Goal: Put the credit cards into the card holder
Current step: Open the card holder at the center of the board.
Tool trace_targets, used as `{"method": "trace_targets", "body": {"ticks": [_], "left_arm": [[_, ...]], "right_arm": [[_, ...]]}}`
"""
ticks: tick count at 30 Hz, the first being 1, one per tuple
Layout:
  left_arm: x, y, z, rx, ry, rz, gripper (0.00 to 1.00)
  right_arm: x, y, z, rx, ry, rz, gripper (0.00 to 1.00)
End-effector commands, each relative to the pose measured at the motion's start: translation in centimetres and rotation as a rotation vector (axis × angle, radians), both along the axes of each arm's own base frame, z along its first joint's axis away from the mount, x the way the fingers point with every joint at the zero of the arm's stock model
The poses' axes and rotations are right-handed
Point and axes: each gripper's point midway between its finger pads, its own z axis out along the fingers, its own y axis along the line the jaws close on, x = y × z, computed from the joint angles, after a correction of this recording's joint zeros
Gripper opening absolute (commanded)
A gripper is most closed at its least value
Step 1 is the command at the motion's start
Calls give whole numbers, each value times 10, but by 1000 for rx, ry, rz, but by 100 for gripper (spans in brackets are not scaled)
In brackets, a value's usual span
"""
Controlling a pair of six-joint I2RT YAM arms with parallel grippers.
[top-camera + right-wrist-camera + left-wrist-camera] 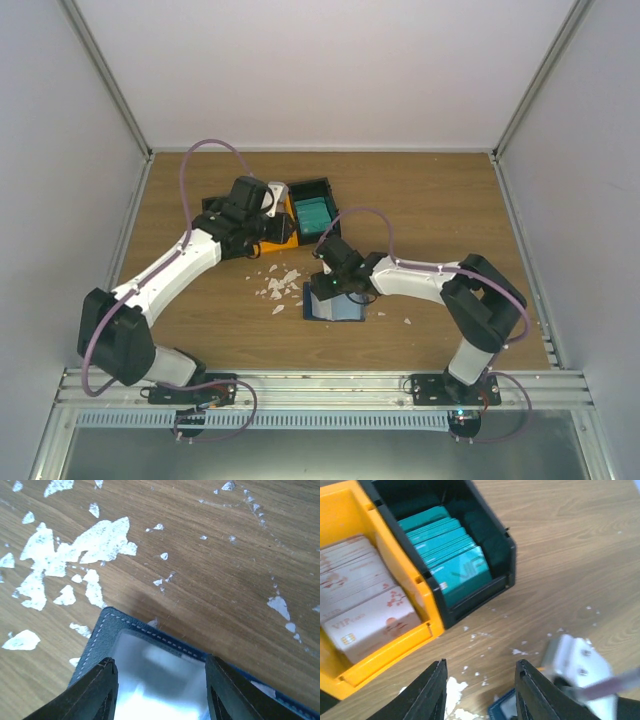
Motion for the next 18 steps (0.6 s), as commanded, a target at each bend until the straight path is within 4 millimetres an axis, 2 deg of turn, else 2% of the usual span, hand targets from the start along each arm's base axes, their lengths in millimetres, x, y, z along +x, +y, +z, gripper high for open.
{"method": "trace_targets", "body": {"ticks": [1,5,9,12,18], "left_arm": [[12,23,-9,107,2,5,40],[18,52,-12,59,43,88,41],[17,85,-31,62,110,214,40],[15,107,-51,64,160,298,36],[22,131,-81,121,232,404,21]], "right_arm": [[-16,-1,16,29,27,-32,49],[-32,0,15,49,68,-19,47],[-48,1,6,41,103,2,42],[-53,2,-3,36,119,8,41],[-55,1,-15,20,135,12,41]]}}
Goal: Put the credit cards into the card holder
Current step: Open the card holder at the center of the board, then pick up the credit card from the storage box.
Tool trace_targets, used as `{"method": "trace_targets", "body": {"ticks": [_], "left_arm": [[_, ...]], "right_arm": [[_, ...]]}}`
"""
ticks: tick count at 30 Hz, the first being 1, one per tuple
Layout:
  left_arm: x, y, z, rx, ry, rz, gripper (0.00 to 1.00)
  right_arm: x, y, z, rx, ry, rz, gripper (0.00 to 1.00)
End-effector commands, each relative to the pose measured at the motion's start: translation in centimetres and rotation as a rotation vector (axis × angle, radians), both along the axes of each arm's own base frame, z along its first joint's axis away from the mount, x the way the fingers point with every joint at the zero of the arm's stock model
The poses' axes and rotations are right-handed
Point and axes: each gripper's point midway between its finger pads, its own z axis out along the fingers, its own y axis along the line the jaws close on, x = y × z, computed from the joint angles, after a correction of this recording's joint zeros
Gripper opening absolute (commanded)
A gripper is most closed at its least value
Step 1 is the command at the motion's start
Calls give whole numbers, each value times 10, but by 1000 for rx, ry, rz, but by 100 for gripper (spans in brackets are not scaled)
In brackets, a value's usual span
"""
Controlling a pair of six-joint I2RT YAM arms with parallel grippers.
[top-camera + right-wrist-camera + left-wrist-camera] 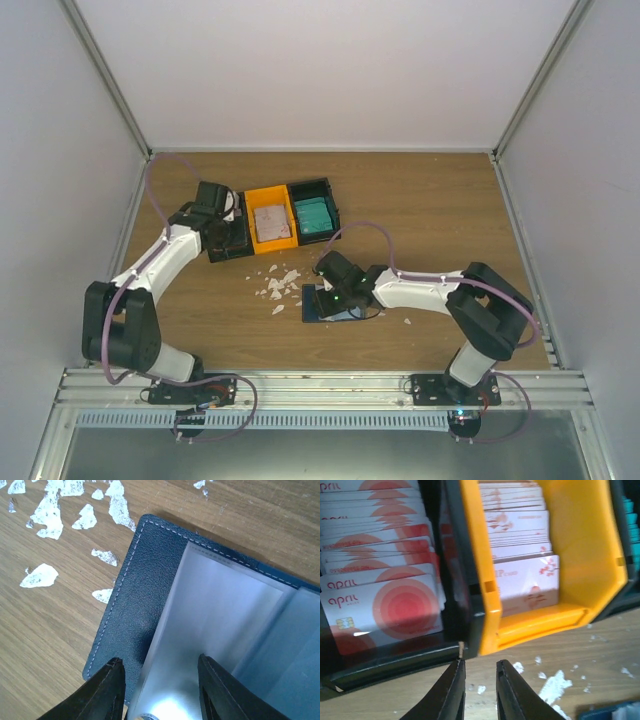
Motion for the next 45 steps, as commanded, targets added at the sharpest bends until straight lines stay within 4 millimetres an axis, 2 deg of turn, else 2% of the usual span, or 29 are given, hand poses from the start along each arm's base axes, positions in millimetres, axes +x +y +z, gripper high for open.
{"method": "trace_targets", "body": {"ticks": [1,10,14,20,26,36,45], "left_arm": [[10,14,-16,40,28,88,20],[34,16,-43,87,82,107,19],[34,11,-53,77,105,77,20],[20,-16,-62,34,149,-48,27],[11,-35,-73,14,190,-107,28],[-8,-87,-68,46,187,-282,28],[-13,-68,-64,181,192,-291,34]], "right_arm": [[-5,0,-12,-14,23,-3,41],[-8,-5,-20,-21,-12,53,41],[-14,-13,-29,-52,-3,82,42],[-16,-18,-31,-92,-5,125,42],[-14,-23,-32,-102,-16,138,42],[-5,-34,-36,-110,-8,90,42],[5,-39,-34,-89,3,60,42]]}}
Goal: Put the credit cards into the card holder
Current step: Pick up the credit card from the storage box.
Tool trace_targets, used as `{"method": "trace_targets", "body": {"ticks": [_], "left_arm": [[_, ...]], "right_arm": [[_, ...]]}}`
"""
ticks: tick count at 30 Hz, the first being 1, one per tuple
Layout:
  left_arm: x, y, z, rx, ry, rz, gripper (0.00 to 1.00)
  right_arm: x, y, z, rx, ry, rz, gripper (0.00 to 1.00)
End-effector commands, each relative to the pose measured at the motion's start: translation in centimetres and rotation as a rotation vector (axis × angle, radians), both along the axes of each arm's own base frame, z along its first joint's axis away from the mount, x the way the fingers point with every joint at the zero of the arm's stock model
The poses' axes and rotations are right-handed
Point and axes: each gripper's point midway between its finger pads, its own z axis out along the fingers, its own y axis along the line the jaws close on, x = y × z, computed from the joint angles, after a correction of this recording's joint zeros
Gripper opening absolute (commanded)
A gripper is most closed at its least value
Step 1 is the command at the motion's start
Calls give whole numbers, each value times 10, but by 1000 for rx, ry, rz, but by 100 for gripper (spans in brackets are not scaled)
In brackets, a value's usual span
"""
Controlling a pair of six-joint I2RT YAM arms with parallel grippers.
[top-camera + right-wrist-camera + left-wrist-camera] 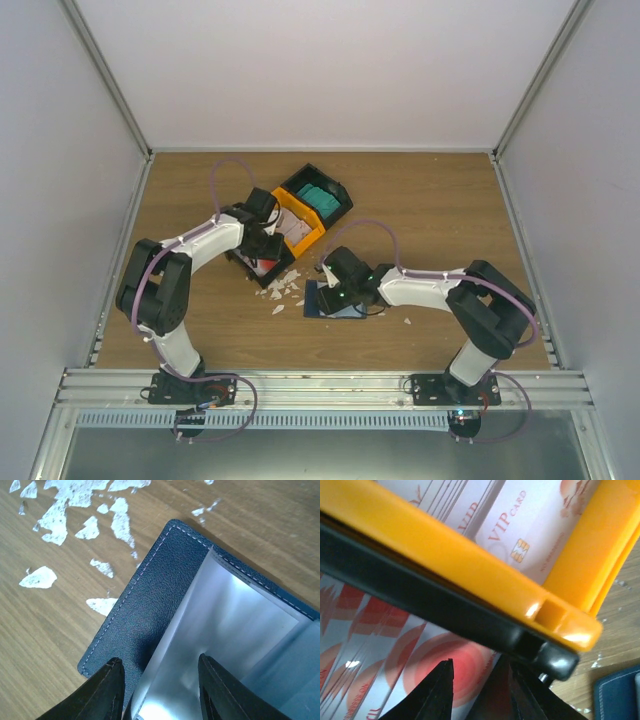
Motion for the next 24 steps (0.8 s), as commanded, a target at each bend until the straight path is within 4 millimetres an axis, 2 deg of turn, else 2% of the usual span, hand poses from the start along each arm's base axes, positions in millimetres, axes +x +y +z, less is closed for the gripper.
{"method": "trace_targets", "body": {"ticks": [1,8,13,17,21,24], "left_arm": [[-2,9,3,64,-4,-35,36],[-1,23,-14,144,24,-33,43],[6,24,-13,143,17,-24,54],[4,27,-19,152,38,-24,55],[4,33,-21,189,35,-18,61],[4,31,-19,179,37,-21,60]], "right_arm": [[-6,-33,-29,-123,62,-39,42],[-7,-31,-35,-119,91,-40,42],[-8,-31,-38,-120,102,-43,42],[-8,-31,-39,-120,103,-42,42],[-7,-30,-40,-120,102,-41,42],[-8,-31,-40,-121,105,-40,42]]}}
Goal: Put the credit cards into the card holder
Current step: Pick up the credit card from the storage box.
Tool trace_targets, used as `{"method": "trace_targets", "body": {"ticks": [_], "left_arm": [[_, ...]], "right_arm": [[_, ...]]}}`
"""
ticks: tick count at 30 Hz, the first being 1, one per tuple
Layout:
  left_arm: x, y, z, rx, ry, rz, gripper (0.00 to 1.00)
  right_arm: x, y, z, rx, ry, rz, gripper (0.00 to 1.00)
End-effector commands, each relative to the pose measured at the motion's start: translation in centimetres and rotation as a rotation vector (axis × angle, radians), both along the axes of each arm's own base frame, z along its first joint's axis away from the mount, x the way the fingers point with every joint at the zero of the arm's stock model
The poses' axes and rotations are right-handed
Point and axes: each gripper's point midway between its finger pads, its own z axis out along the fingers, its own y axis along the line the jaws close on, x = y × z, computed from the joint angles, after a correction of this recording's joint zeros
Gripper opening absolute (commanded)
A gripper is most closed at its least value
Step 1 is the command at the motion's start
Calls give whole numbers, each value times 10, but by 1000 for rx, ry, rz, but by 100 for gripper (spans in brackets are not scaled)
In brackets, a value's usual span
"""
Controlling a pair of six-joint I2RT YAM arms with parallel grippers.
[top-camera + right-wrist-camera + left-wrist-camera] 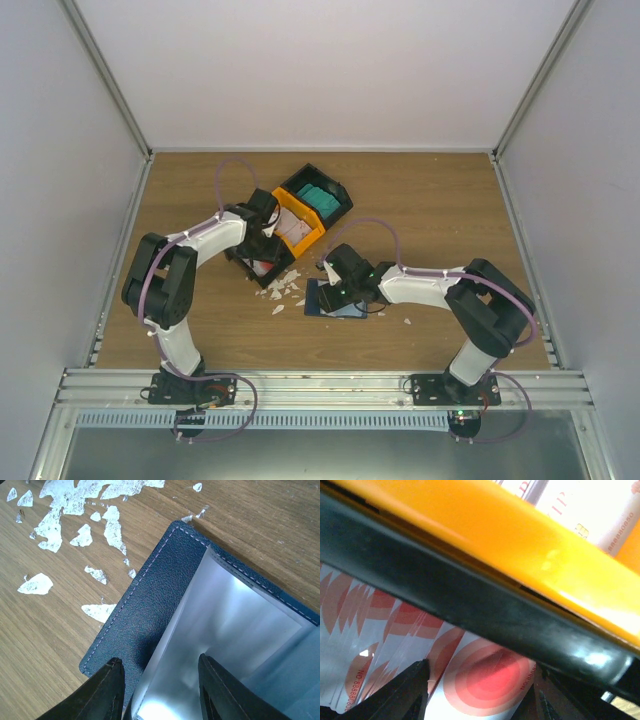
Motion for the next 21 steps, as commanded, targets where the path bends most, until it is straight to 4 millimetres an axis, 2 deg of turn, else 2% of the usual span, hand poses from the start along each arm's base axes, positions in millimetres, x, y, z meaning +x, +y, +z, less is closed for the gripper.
{"method": "trace_targets", "body": {"ticks": [1,7,21], "left_arm": [[3,6,-2,31,9,7,57],[-2,-2,6,-16,19,-7,40],[-14,-13,22,-97,37,-36,30]], "right_arm": [[-16,-28,-40,-134,89,-19,42],[-15,-28,-39,-132,87,-22,42],[-16,-28,-41,-137,90,-21,41]]}}
